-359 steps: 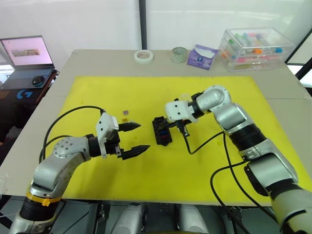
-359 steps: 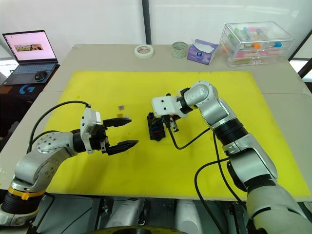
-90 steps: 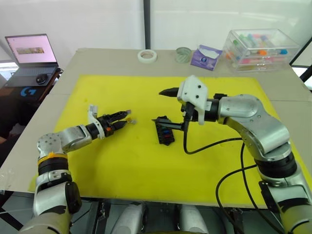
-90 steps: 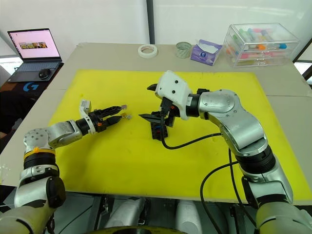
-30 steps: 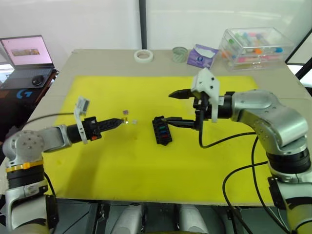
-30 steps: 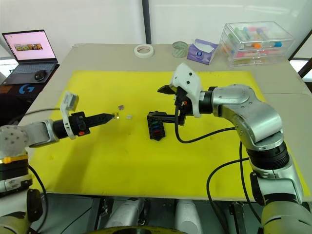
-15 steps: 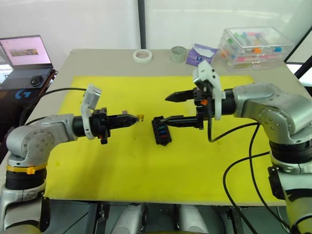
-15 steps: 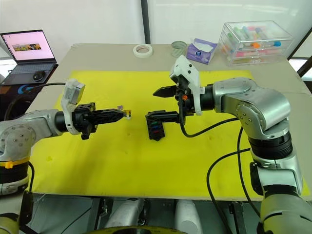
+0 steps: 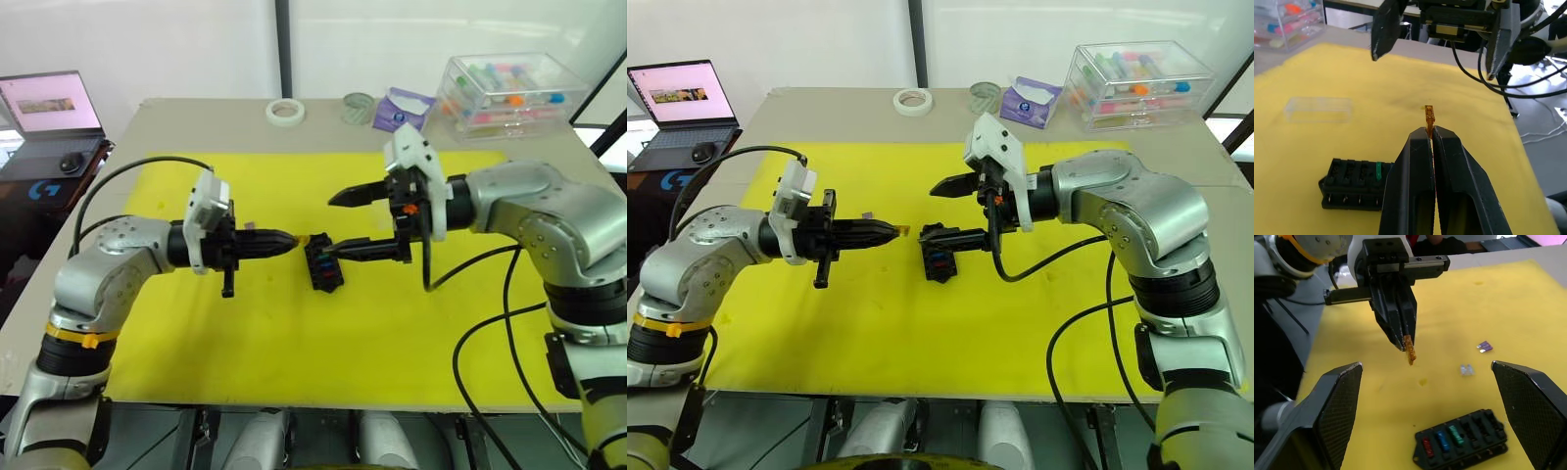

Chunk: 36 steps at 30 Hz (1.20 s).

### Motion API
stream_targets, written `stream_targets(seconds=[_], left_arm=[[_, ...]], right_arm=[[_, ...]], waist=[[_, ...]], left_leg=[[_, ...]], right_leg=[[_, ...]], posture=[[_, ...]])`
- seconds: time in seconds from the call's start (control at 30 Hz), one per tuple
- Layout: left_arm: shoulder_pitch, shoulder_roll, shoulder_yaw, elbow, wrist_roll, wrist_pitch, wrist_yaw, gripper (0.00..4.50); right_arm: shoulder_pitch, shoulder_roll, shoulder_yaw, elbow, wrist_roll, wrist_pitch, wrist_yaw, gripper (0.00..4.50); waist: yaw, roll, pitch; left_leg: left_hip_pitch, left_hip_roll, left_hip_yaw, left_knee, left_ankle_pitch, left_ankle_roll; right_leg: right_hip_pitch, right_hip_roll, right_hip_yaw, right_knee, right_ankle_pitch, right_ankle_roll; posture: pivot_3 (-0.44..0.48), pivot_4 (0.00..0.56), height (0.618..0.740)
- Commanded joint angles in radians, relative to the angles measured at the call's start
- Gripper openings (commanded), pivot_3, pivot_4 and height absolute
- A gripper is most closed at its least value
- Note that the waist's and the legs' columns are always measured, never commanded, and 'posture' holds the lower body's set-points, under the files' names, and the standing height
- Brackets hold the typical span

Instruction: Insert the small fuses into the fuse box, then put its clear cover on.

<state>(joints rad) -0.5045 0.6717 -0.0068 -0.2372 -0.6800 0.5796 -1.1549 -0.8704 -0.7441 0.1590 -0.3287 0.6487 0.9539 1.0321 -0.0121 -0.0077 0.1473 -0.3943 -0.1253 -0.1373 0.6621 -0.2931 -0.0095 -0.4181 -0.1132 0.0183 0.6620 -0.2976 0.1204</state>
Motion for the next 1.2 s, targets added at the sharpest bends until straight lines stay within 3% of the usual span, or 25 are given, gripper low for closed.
stream_targets(seconds=[0.03, 0.57, 0.73, 1.2], left_arm=[[-0.009, -0.005, -0.007, -0.029, 0.028, -0.051, -0.007, 0.0], [-0.015, -0.043, -0.032, -0.01, 0.117, -0.16, 0.002, 0.0], [-0.014, -0.042, -0.046, -0.012, 0.137, -0.174, -0.003, 0.0], [-0.008, -0.051, -0.05, -0.015, 0.176, -0.215, 0.011, 0.0]], right_arm=[[-0.022, -0.011, 0.009, -0.022, -0.024, -0.037, 0.018, 3.52], [-0.017, -0.001, 0.084, -0.064, -0.124, -0.085, 0.004, 3.52], [-0.016, -0.001, 0.092, -0.08, -0.13, -0.078, 0.003, 2.01], [-0.009, -0.006, 0.122, -0.092, -0.168, -0.084, 0.005, 2.01]], waist=[[0.001, 0.0, 0.0], [0.001, 0.0, 0.0], [0.0, 0.0, 0.0], [0.001, 0.0, 0.0]], left_leg=[[0.0, 0.0, 0.0, 0.0, 0.0, 0.0], [-0.001, 0.0, 0.0, 0.001, 0.0, 0.0], [-0.001, 0.0, 0.0, 0.001, 0.0, 0.0], [-0.001, 0.0, 0.0, 0.001, 0.0, 0.0]], right_leg=[[0.0, 0.0, 0.0, 0.0, 0.0, 0.0], [0.0, 0.0, 0.0, 0.0, 0.0, 0.0], [-0.001, 0.0, 0.0, 0.0, 0.0, 0.0], [-0.001, 0.0, 0.0, 0.0, 0.0, 0.0]], posture=[[0.0, 0.15, 0.74], [0.0, 0.15, 0.74], [0.0, 0.15, 0.74], [0.0, 0.15, 0.74]])
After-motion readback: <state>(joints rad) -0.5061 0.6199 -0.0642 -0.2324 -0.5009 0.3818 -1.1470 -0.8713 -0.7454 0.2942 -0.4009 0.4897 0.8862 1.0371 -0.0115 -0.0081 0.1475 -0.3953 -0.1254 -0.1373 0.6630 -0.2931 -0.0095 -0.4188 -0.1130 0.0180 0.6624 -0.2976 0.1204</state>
